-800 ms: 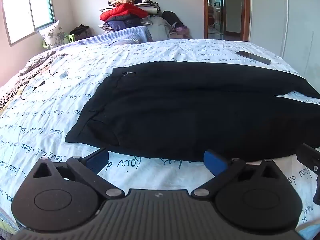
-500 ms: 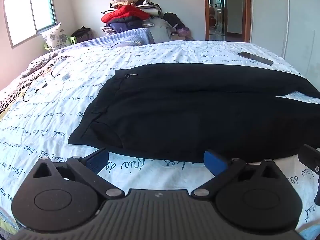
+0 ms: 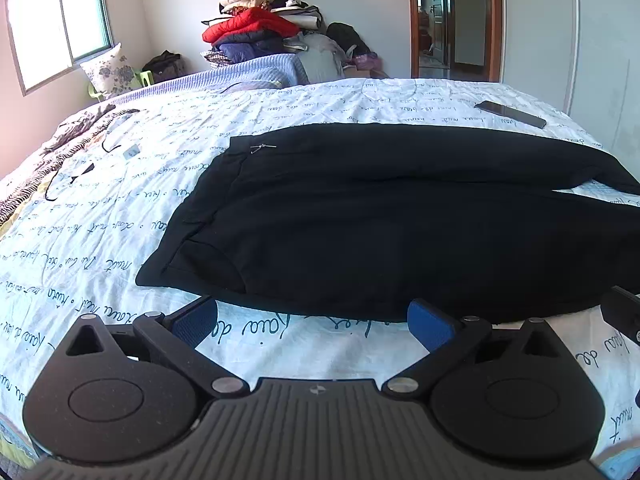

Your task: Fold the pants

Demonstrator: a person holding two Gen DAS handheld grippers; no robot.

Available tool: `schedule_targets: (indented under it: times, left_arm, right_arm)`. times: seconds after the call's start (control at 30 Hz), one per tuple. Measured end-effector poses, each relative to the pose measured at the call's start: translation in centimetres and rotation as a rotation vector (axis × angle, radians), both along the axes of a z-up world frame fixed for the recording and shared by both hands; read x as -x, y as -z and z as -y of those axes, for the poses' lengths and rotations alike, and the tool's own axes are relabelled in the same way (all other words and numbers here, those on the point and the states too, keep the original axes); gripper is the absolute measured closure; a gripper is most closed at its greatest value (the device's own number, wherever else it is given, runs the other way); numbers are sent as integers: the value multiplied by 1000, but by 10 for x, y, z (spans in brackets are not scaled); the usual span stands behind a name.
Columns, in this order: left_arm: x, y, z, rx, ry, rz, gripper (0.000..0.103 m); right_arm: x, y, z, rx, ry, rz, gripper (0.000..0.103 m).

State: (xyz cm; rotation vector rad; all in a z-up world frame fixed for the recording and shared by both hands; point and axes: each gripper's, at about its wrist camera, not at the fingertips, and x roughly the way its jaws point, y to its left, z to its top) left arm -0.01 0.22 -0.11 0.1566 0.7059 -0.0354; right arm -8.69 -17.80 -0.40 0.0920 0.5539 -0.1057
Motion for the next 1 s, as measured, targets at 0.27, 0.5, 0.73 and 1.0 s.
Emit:
schedule_targets:
  times: [0.27, 0.5, 0.73, 1.0]
  left_arm:
    - [0, 0, 1, -2, 3, -1, 0]
    - [-1, 0, -1, 5, 0, -9, 0]
    - [-1, 0, -1, 10, 0, -13, 0]
    - [-1, 0, -1, 9, -3, -15, 0]
  right_arm:
    - [2, -1, -2, 8, -10, 4, 0]
    - [2, -1, -2, 7, -10, 4, 0]
    - [2, -1, -2, 9, -11, 6, 0]
    - [3, -1, -3, 9, -13, 6, 0]
